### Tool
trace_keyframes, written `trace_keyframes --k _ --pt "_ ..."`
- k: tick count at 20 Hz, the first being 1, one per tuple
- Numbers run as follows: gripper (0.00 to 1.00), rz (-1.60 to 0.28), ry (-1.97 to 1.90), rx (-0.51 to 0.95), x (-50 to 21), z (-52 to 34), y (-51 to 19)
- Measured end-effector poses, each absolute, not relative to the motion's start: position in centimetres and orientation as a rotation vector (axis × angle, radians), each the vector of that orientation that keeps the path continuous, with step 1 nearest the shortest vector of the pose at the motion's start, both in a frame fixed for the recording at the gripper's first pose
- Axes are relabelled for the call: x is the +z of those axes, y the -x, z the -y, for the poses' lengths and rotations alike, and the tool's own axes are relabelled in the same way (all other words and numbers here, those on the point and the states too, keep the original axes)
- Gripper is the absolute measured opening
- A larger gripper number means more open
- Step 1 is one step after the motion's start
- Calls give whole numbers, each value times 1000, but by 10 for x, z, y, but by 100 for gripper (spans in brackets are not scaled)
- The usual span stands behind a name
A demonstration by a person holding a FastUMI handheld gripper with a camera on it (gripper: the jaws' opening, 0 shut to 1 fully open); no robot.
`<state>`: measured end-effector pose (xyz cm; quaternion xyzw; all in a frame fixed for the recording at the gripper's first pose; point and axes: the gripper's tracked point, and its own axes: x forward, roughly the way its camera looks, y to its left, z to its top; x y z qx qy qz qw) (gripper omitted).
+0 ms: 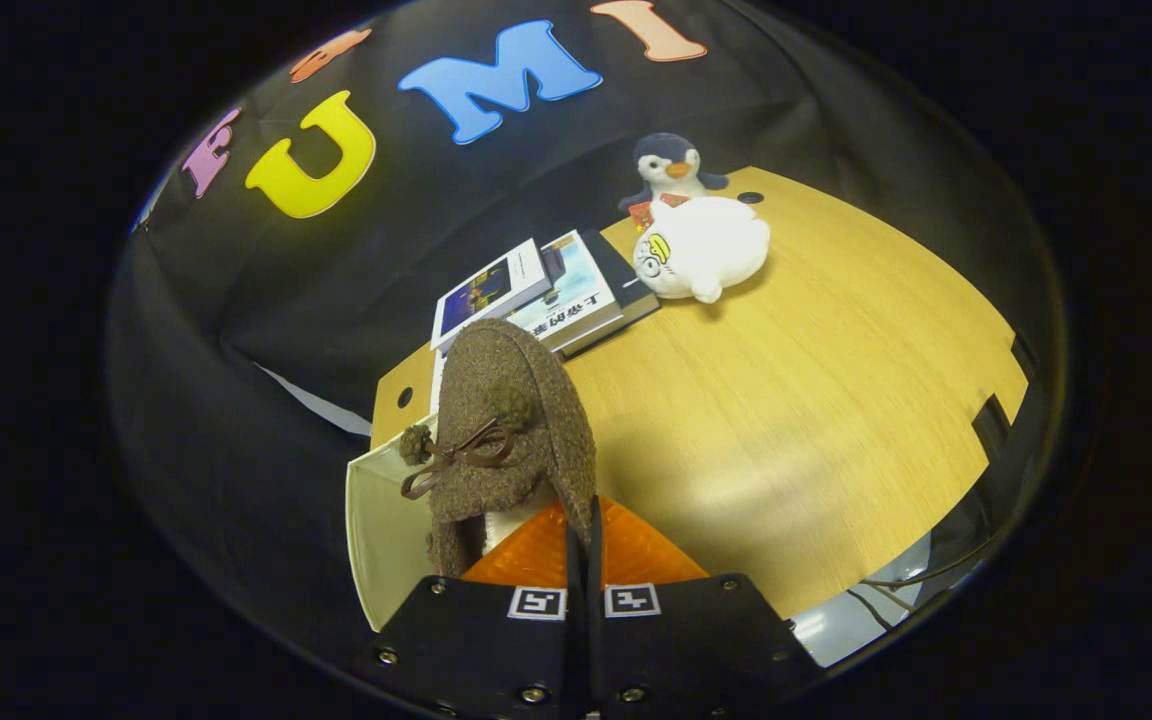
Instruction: Open the storage box then place both shoes into the box .Put the left shoe in first, then the right shoe, with the right side of both shoes facing outward in a uniform manner.
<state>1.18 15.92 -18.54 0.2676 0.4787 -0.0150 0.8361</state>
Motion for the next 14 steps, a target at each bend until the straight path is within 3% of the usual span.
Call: trace_keyframes --k 14 --pt "0 -1019 -564 103 -180 -280 -12"
